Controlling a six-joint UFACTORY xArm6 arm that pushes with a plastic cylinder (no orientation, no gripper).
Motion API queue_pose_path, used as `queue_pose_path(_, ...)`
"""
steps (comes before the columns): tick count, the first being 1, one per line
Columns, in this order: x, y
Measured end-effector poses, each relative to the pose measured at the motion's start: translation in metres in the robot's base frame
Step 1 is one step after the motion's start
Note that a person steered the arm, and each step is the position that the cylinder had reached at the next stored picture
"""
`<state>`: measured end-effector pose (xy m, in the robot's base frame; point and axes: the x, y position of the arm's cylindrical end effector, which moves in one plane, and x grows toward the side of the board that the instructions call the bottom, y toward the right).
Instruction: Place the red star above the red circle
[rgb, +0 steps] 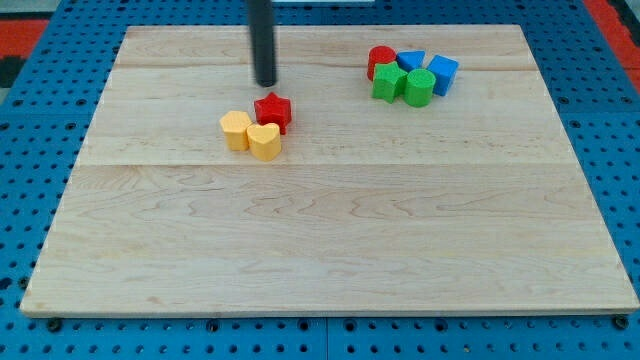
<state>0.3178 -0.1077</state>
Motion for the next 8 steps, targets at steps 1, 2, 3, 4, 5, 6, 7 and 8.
queue_pose_path(1, 0.051, -0.063)
queue_pose_path(2, 0.109, -0.044)
queue_pose_path(3, 0.083, 0.042)
queue_pose_path(4, 0.064, 0.084)
queue_pose_path(5, 0.033, 0.088)
queue_pose_path(6, 0.063, 0.081)
queue_pose_path(7, 0.047, 0.009)
queue_pose_path(8, -0.015, 0.064)
